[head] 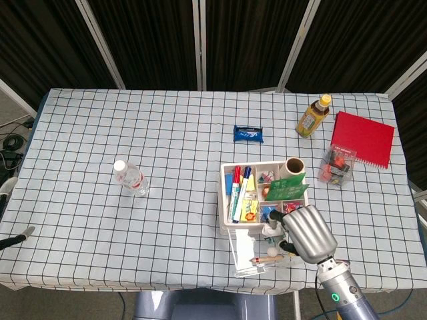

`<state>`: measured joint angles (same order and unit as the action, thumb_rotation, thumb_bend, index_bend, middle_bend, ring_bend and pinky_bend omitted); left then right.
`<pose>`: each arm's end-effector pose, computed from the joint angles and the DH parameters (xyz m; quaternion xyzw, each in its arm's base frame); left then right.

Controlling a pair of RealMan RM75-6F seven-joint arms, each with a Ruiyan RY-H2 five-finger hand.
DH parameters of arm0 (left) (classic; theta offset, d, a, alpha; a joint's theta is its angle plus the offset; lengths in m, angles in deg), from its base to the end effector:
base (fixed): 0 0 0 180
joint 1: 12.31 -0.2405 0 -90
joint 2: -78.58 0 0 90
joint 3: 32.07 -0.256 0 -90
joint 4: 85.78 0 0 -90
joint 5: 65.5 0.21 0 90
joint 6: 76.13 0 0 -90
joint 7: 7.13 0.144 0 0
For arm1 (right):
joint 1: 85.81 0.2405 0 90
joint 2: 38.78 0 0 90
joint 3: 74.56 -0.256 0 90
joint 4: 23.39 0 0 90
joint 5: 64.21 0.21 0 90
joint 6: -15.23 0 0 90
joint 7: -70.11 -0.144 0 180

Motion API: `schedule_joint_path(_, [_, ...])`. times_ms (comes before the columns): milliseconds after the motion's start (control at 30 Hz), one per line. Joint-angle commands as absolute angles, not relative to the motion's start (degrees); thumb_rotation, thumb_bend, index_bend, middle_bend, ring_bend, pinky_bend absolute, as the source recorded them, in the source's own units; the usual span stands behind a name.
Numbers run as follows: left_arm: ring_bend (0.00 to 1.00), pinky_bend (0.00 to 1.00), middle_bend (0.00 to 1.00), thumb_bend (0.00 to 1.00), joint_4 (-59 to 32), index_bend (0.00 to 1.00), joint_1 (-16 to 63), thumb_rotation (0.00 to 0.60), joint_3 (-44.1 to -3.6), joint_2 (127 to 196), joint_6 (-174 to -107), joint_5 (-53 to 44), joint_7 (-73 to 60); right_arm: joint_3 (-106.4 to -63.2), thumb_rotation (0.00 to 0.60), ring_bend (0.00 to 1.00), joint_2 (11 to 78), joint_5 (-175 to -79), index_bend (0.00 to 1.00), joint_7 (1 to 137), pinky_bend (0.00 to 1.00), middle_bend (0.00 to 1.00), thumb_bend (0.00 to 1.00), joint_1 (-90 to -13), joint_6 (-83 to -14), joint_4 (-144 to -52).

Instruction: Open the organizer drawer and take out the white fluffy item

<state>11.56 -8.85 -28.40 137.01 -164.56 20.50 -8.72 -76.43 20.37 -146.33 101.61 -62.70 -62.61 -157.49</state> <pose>-0.3000 0.1754 0.1918 -0.5738 -0.3764 -0.4103 0.6005 -0.1095 -0.2048 0.1374 0.6960 -0.3462 0.4502 0.4394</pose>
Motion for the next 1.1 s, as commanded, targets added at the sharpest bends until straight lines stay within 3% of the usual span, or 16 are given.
schedule_joint_path(33, [0.0,0.0,0.0,0.12,11.6,0.0,-8.8,0.6,-28.4,137.0,-164.5,20.5,-8.6,-79.8,0.6,1.0,17.3,-147.5,0.63,96.4,0.83,1.0,0.29,-65.2,-68.1,-155.8])
schedule_joint_path(400, [0.0,0.0,0.0,0.12,11.7,0.0,-8.9,0.6,-28.5,137.2,-164.8,20.8,-8.0,-82.8,0.6,1.0,18.0,-142.9,0.62,90.2,0.83,1.0,0.29,-68.2,-71.8,-146.6])
schedule_joint_path(1100, [0.0,0.0,0.0,0.12,11.9,0.0,-8.8,0.6,-28.7,137.7,-164.7,21.0,-6.7,-82.1,0.6,1.0,22.9,-139.7,0.61,76.2,0.82,1.0,0.29,-72.8,-69.8,-127.7])
